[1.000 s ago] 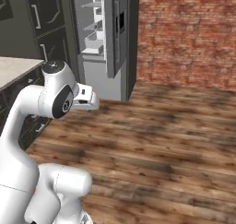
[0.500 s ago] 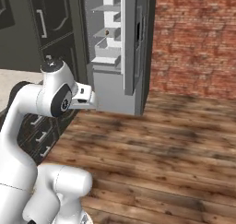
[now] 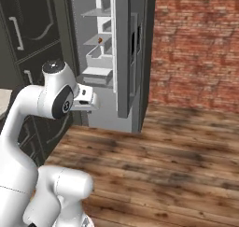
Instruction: Take the cheese, chicken drumstick, and bell pepper from the fridge and place them on the plate on the dining counter to create an appetizer plate.
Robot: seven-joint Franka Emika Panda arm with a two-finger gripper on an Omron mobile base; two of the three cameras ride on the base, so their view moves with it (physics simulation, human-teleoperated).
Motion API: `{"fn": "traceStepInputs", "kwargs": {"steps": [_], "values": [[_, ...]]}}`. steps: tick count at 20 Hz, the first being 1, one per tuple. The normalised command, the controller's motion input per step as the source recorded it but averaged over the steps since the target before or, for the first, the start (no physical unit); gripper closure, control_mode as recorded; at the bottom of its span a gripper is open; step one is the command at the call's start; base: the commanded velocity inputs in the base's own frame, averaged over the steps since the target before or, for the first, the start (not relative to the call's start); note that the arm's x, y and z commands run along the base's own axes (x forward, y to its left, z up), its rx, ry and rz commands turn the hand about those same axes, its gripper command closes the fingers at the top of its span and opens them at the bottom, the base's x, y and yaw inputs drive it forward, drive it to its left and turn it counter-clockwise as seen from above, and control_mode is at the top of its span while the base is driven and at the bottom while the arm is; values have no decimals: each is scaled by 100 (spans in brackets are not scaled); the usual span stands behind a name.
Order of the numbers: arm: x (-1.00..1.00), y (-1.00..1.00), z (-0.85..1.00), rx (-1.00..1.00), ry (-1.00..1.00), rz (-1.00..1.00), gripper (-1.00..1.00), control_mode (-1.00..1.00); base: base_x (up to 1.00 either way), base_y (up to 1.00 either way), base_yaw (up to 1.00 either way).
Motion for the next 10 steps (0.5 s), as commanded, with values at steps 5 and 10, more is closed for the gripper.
{"fn": "traceStepInputs", "kwargs": {"steps": [5,10], "values": [[0,0,0,0,0,0,-100,100,75,55,-6],[0,0,0,0,0,0,-100,100,40,75,-9]]}}
